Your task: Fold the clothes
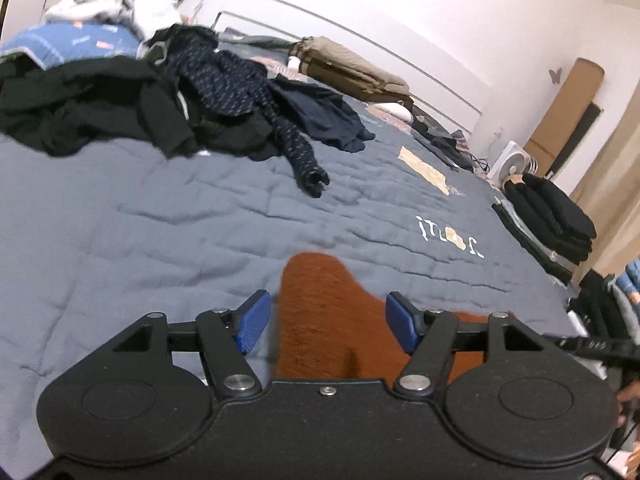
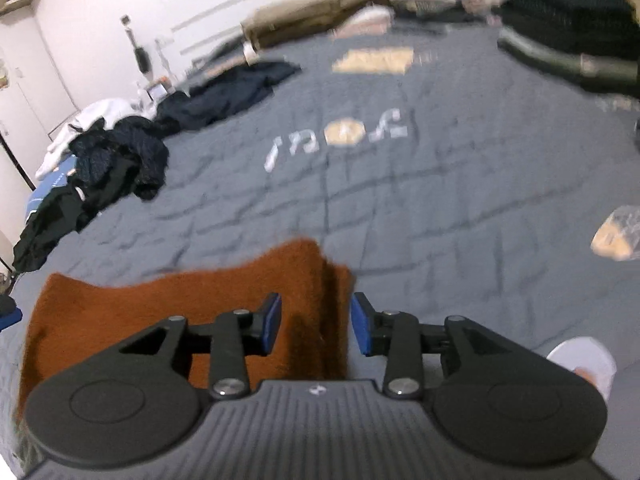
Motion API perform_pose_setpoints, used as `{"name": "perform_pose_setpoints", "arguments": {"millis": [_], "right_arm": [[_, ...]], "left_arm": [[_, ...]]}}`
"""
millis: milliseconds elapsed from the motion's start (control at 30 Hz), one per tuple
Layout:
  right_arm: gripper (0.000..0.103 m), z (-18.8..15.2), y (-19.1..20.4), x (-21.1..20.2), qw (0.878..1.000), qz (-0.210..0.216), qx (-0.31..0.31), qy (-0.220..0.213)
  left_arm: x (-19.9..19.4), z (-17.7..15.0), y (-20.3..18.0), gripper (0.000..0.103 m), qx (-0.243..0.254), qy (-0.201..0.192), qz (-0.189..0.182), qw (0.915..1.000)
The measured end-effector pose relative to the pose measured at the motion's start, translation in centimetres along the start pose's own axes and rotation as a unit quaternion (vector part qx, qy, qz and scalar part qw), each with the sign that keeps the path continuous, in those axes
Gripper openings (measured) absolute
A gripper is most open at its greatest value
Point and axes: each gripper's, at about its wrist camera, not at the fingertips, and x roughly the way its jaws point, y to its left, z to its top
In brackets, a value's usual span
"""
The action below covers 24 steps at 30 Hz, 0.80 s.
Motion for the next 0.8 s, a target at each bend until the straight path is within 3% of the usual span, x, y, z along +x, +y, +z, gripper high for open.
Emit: {"name": "perform_pose_setpoints", "arguments": {"millis": [100,200,467,567,800], "right_arm": [[0.038,0.1,1.0,-1.7,1.0,0.013,-0.011,-0.014],[0.038,-1.4,2.4,-1.9,0.998,0.049,-0.025,0.004],[0.038,-4.6,4.1,-0.1,0.994,0.026,-0.081,0.067],[0.038,-5.1,3.8,-0.3,0.995,0.019,-0.08,0.064],[0.038,-5.4,4.2,-2.3,0.997,0.012,-0.063,0.034]], "left_arm": [[-0.4,-0.6,-1.7,0.069,0.023,-0.001,0.01,0.9997],[-0.9,-1.2,-3.5,0.073,0.049,-0.013,0.034,0.9981],[-2.6,-1.6,-6.1,0.082,0.064,-0.029,0.088,0.9936],[-3.5,-1.2,-6.6,0.09,0.07,-0.045,0.128,0.9882],[-6.1,0.1,-7.6,0.095,0.089,-0.108,0.216,0.9663]]}}
